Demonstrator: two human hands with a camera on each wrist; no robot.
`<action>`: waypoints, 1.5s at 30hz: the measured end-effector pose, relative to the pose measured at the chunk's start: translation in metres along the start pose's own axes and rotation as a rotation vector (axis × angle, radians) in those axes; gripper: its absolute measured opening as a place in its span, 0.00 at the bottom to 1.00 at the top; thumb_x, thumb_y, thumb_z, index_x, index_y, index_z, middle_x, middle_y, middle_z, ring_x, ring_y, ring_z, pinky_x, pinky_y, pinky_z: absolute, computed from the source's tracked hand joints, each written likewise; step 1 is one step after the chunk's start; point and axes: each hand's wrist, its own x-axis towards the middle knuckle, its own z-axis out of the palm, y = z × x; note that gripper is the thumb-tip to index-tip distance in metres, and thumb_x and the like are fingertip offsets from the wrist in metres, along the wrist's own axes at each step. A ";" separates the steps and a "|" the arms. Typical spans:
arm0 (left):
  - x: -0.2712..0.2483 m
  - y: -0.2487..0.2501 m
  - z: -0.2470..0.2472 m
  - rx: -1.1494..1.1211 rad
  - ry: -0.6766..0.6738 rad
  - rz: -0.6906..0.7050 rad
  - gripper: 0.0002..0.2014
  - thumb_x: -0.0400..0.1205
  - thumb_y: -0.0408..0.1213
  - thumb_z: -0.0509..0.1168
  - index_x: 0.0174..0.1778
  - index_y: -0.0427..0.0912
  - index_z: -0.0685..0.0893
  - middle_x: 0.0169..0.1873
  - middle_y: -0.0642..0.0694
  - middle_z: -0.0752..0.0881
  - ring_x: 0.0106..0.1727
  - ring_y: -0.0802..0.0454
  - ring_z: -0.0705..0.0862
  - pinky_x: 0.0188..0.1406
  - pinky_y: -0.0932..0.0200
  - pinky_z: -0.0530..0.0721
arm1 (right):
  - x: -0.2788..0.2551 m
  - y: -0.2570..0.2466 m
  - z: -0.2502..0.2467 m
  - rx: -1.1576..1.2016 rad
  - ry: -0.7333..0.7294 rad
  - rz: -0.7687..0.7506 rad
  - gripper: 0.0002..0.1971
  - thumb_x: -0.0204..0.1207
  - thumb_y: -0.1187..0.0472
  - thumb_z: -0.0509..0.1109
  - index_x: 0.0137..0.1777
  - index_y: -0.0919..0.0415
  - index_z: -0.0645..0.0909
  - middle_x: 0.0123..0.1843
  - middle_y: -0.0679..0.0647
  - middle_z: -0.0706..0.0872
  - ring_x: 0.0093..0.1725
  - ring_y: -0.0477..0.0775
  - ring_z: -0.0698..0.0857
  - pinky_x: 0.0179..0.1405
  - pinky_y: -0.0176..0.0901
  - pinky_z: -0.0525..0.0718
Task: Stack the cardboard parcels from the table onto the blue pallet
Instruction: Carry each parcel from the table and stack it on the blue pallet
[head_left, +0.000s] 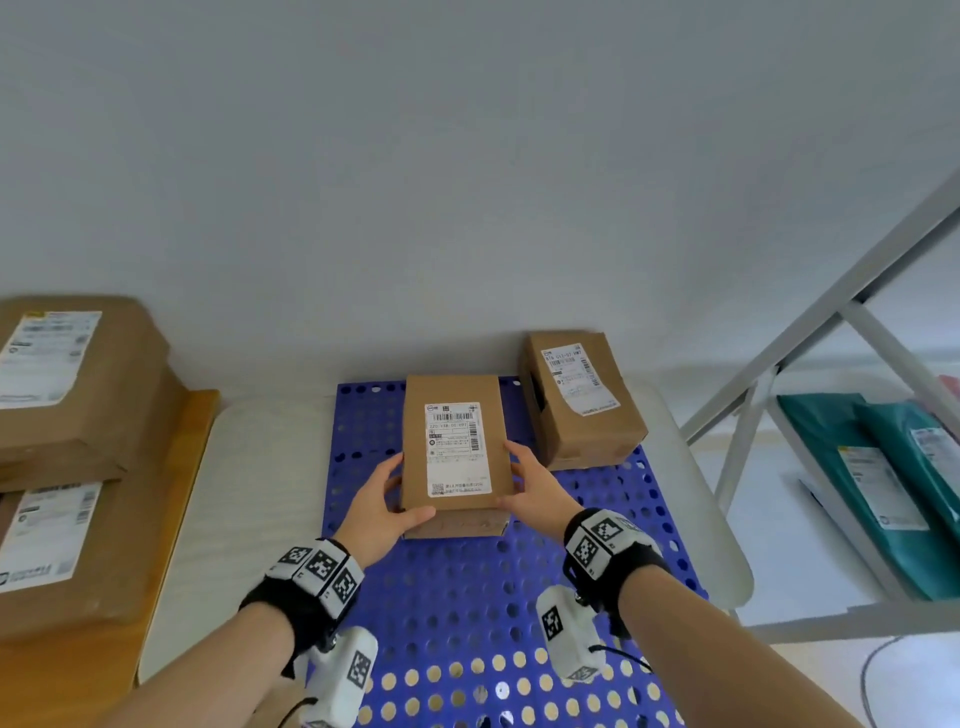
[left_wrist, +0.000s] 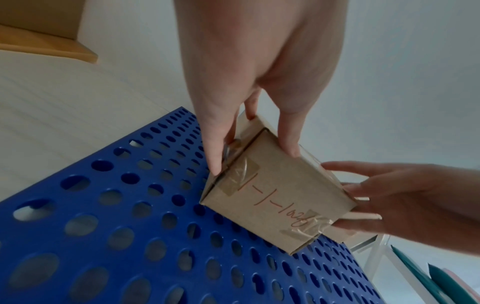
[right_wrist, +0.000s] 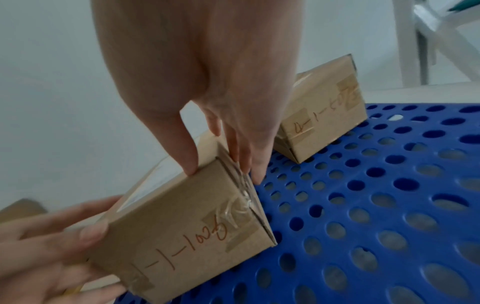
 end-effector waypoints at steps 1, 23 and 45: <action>0.002 0.000 0.001 0.010 0.000 0.005 0.41 0.73 0.25 0.74 0.79 0.44 0.61 0.70 0.47 0.74 0.72 0.54 0.71 0.68 0.51 0.77 | 0.001 -0.001 -0.001 -0.065 -0.001 -0.021 0.39 0.75 0.70 0.70 0.82 0.54 0.53 0.75 0.51 0.73 0.69 0.53 0.78 0.64 0.51 0.82; 0.061 0.025 0.036 0.091 0.048 -0.040 0.46 0.73 0.27 0.74 0.82 0.44 0.54 0.72 0.45 0.73 0.71 0.49 0.74 0.69 0.47 0.77 | 0.042 0.001 -0.076 -0.788 0.064 -0.056 0.38 0.77 0.39 0.64 0.82 0.37 0.47 0.85 0.60 0.38 0.84 0.62 0.38 0.81 0.55 0.44; 0.094 0.042 0.057 0.073 0.009 -0.042 0.45 0.73 0.25 0.73 0.82 0.43 0.56 0.76 0.44 0.69 0.76 0.49 0.69 0.66 0.56 0.76 | 0.063 0.018 -0.097 -0.644 0.044 -0.001 0.50 0.75 0.40 0.68 0.84 0.55 0.38 0.85 0.59 0.36 0.83 0.60 0.37 0.82 0.52 0.43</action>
